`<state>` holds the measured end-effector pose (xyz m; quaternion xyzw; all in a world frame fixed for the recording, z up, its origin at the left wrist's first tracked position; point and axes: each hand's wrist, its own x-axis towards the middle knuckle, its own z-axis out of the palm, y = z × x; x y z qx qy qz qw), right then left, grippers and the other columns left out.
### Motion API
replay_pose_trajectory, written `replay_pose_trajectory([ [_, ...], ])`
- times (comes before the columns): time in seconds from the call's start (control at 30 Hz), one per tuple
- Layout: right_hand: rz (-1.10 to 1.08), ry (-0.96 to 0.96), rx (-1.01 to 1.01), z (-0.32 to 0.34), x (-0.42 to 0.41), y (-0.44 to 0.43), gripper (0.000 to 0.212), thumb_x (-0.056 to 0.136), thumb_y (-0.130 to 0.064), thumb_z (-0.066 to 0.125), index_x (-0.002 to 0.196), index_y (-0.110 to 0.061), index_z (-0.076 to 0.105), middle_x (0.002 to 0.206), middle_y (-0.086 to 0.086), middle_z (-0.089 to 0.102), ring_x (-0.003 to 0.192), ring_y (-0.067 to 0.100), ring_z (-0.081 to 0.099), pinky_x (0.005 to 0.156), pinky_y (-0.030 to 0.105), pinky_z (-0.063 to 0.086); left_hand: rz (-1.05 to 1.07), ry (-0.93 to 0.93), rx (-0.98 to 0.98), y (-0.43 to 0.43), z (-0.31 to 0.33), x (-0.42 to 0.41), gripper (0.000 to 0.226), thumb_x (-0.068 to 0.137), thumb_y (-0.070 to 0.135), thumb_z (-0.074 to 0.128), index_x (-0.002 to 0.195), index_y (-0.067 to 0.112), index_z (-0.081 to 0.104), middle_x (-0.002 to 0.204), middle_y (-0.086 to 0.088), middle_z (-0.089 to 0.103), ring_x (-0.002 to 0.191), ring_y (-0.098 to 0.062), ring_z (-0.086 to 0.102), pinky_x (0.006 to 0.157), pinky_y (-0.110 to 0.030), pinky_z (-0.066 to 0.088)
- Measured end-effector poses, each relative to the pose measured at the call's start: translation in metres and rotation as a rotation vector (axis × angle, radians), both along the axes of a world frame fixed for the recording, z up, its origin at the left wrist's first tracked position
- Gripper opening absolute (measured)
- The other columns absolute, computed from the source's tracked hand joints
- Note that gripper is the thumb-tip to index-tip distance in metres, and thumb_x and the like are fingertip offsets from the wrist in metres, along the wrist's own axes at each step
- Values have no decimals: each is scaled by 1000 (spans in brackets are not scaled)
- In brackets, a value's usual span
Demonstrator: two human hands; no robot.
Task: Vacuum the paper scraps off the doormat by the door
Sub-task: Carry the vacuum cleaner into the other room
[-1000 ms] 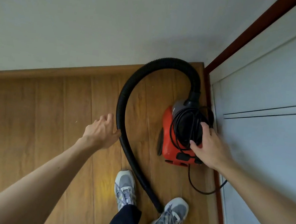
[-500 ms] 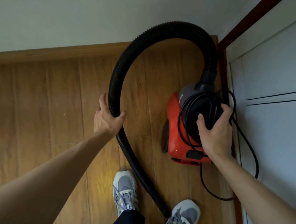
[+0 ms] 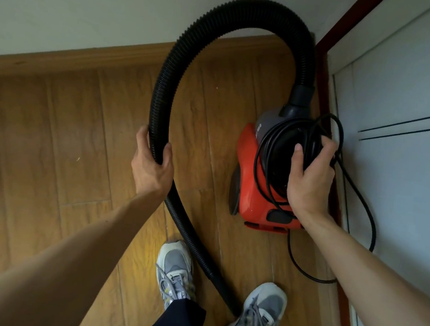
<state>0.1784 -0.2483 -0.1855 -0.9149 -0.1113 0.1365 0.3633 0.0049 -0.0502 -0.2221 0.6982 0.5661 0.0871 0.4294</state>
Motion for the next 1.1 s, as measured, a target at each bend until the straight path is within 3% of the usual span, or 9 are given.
replay_pose_trajectory([
  [0.13,25,12,-2,10,-4,4,41,103,-32,46,135,-9,38,82,0,65,66,17,66,60,37,59,-32,-20,44,1,21,-6,51,98,34,54,142,35,28,108,-14,63,94,-31,65,76,-53,60],
  [0.27,105,-10,1,40,-10,10,40,103,-28,48,135,-5,41,100,-2,63,85,10,63,67,7,49,-25,-38,59,7,58,-19,51,99,35,56,142,32,30,106,-8,64,90,-27,67,76,-51,60],
  [0.33,135,-14,-17,66,-9,12,40,102,-27,48,135,-5,41,102,-2,62,88,9,61,64,3,44,-3,-26,48,8,83,-25,51,99,35,56,142,32,30,103,-7,66,85,-26,69,74,-50,61],
  [0.5,198,-39,-50,140,-9,22,39,102,-30,46,135,-9,40,101,2,66,82,12,62,59,5,41,44,-36,64,10,158,-37,50,96,38,59,139,37,34,99,-6,70,78,-28,71,70,-50,62],
  [0.67,277,-76,-32,213,-6,27,42,101,-38,43,135,-15,38,103,7,69,87,22,70,61,32,59,99,-50,176,8,245,-43,46,96,35,61,135,38,37,91,-2,68,73,-27,68,68,-49,60],
  [0.77,331,-99,0,265,-4,30,39,101,-37,43,132,-14,40,92,4,68,77,21,69,52,26,52,149,-39,281,4,305,-46,46,96,34,61,135,38,38,85,-2,66,71,-29,65,67,-44,57],
  [0.9,414,-119,59,344,-7,32,36,101,-35,43,130,-15,42,94,1,67,78,20,68,54,25,50,255,-31,372,-5,391,-51,47,95,34,61,136,37,39,79,-5,64,73,-35,64,67,-43,53],
  [1.0,459,-149,103,402,-9,36,34,101,-35,43,128,-15,42,92,2,67,77,20,68,59,31,54,289,-61,409,-8,453,-59,47,94,36,62,135,40,39,72,-3,63,67,-31,64,63,-43,55],
  [1.1,485,-189,155,456,-14,43,34,101,-34,44,128,-13,43,84,-2,64,71,16,65,59,30,52,310,-98,441,-9,512,-71,44,93,33,63,131,41,41,68,-1,63,63,-27,65,61,-46,58],
])
